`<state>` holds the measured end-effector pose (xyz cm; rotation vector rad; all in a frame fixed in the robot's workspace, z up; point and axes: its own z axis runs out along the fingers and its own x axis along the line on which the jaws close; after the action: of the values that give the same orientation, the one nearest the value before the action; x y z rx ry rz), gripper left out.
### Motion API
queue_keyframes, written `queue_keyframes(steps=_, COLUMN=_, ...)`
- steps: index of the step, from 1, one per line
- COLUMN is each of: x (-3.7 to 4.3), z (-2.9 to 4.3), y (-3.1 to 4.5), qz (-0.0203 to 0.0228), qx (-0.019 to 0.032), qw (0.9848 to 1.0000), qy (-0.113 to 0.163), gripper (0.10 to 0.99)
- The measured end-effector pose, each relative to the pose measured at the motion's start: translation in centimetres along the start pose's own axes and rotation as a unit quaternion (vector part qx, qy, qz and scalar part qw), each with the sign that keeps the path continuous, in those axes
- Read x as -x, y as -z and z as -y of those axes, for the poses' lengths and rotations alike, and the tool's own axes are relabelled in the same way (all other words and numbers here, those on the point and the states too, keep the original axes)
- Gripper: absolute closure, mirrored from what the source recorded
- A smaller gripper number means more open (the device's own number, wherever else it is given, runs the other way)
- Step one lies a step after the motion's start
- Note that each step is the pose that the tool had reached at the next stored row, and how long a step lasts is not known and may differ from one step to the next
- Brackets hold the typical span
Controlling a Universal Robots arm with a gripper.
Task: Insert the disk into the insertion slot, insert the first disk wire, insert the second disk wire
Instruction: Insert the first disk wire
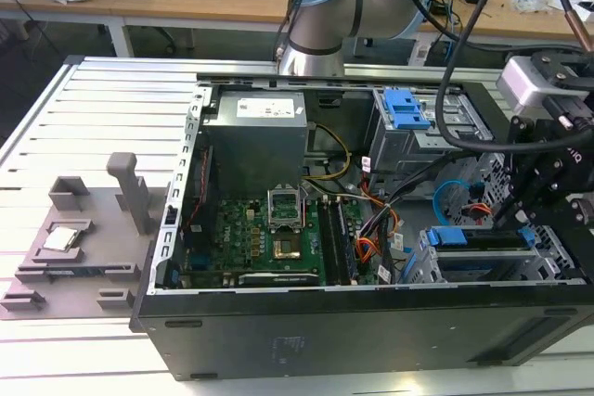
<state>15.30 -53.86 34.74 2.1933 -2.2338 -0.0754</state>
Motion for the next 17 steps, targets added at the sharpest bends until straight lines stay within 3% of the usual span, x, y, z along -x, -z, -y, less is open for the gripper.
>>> queue_keyframes(steps=17, x=-0.05, z=0.06, y=-1.36, qz=0.0002, qx=0.0002, qw=1.0, qy=0.0, gripper=0.922)
